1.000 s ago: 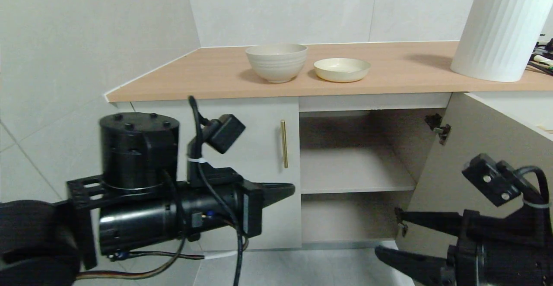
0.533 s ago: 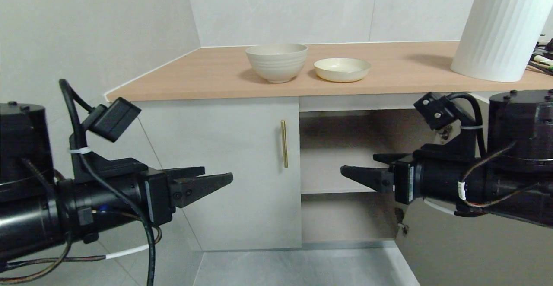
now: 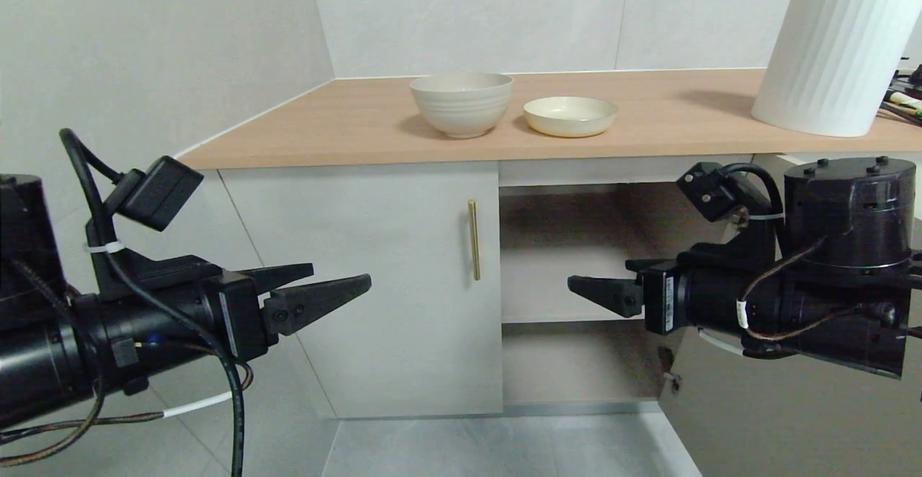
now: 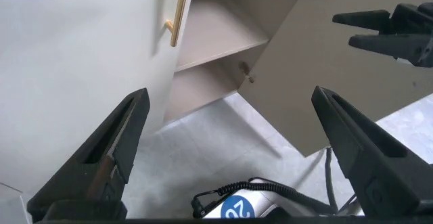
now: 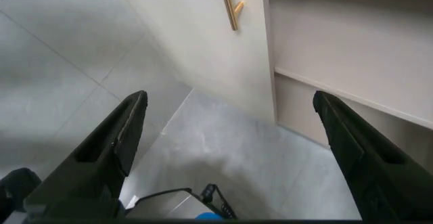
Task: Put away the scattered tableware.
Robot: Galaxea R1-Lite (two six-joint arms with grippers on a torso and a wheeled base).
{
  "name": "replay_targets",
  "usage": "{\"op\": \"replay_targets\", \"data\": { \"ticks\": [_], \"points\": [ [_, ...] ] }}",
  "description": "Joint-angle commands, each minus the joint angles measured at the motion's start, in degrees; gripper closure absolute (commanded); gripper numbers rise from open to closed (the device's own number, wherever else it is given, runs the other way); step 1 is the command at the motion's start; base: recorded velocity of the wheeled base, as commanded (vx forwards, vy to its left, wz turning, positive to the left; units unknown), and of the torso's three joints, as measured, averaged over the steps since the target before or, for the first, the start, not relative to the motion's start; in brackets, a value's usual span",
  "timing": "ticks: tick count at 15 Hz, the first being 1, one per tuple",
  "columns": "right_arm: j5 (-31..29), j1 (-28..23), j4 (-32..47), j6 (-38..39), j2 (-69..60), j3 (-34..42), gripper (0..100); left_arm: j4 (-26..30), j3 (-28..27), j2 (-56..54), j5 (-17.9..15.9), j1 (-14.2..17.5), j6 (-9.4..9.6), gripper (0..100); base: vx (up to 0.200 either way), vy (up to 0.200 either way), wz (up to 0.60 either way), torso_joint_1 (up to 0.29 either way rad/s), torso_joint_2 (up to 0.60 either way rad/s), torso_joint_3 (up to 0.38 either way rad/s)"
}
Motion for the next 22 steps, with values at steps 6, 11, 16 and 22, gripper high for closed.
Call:
{"op": "replay_targets", "data": {
  "ticks": [6, 11, 16, 22],
  "points": [
    [0.8, 0.5, 2.3, 0.0, -1.2, 0.2, 0, -0.1, -0.3, 0.2, 0.0, 0.1, -0.1, 0, 0.2, 0.0, 0.0, 0.005, 0.0, -0.002],
    [3.7, 0.4, 1.9, -6.0, -1.1, 4.2, 0, -0.1, -0.4, 0.4, 0.0, 0.1, -0.28, 0, 0.2, 0.0, 0.0, 0.005, 0.0, 0.005],
    [4.0, 1.4, 2.2, -7.4, -4.5, 5.4, 0, 0.5, -0.5, -3.6, -0.3, 0.0, -0.28, 0, 0.04, 0.0, 0.0, 0.0, 0.0, 0.0],
    [3.9, 2.2, 2.0, -9.3, -4.5, 6.3, 0, 2.1, -2.2, -3.2, -0.4, 0.0, -0.46, 0, 0.0, 0.0, 0.0, 0.0, 0.0, 0.0]
  ]
}}
